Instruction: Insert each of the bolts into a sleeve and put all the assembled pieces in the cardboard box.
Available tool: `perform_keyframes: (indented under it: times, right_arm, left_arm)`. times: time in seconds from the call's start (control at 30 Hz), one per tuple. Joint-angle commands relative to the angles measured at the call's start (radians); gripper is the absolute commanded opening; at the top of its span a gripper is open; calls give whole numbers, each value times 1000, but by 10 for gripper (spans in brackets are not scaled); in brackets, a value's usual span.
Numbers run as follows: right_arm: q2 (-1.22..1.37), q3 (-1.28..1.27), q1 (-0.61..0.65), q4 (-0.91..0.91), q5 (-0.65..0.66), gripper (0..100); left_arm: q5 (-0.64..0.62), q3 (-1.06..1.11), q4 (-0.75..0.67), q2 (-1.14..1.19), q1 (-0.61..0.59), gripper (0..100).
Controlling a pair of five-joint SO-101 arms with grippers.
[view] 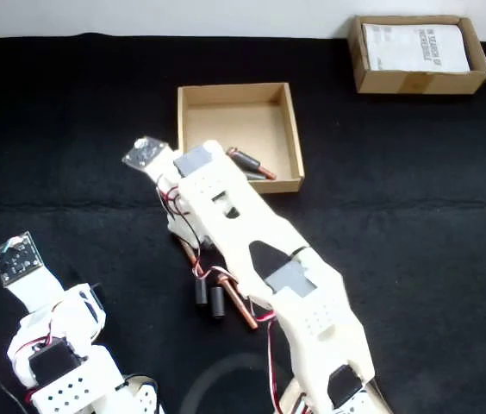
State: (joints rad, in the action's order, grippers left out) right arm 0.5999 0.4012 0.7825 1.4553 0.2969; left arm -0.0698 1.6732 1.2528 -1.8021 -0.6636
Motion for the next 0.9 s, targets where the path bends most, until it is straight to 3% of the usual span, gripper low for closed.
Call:
perform_keyframes:
  times: [0.0,0.3,0.43,0.87]
  right_arm:
    - [35,16,12,-19,34,156]
    - [120,124,7,-15,44,149]
    - [185,196,5,-12,44,7]
    - [251,610,-45,280,41,8]
  left_arm:
    - [-2,13,-18,-5,-7,252]
    - [-2,15,-18,-7,-7,252]
    - [-2,16,-15,-16,-7,252]
    - [-2,15,-14,-15,-7,252]
